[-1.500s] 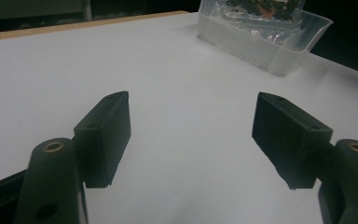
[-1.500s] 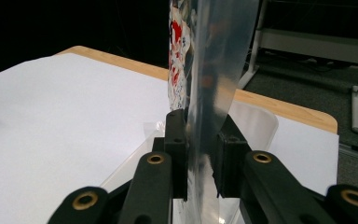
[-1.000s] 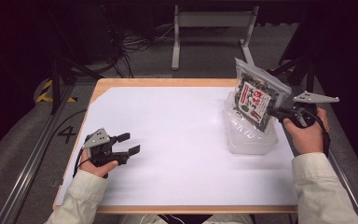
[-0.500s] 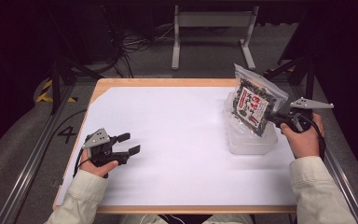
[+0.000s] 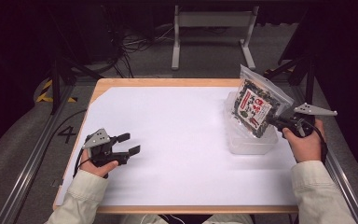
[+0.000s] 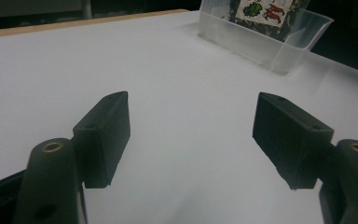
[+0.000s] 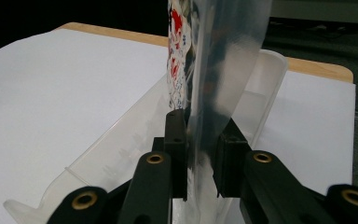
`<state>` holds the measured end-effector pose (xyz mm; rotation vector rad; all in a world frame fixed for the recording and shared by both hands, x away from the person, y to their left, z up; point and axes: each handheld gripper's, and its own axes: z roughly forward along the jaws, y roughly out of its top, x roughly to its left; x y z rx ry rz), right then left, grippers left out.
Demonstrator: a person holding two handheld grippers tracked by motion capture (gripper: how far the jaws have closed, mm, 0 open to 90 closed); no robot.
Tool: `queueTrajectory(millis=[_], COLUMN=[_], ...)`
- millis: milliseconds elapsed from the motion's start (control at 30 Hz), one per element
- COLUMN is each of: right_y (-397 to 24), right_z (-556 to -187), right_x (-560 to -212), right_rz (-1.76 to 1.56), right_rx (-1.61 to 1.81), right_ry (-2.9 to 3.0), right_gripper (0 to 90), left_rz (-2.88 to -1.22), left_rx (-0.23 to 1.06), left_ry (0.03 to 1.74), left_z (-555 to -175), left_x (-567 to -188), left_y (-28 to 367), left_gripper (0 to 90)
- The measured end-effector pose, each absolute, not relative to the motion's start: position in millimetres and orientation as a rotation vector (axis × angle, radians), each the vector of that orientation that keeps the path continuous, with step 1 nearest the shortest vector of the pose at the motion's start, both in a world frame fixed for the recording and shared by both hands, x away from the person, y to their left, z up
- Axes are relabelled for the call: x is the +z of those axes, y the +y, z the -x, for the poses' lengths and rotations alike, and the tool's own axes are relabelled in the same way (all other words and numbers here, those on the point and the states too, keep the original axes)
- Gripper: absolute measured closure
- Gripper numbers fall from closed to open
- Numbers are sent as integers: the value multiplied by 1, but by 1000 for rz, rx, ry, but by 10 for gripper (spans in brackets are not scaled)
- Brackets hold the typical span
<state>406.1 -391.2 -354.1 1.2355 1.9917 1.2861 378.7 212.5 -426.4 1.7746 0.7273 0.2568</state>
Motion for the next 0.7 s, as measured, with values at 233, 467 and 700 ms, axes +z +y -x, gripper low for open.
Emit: queueTrajectory(millis=[233, 467, 700], right_y=[-392, -392, -393], right_z=[-406, -405, -401], right_x=[-355, -355, -353], right_rz=[-1238, -1213, -1169], right_rx=[1308, 1312, 1326], right_ry=[1982, 1987, 1939], right_gripper=[775, 708, 495], left_rz=[-1777, -1772, -1776], left_rx=[267, 274, 286], left_ry=[731, 746, 750], left_z=[-377, -373, -368], left_x=[-427, -427, -426], left_y=[215, 220, 224], left_gripper=[275, 266, 258])
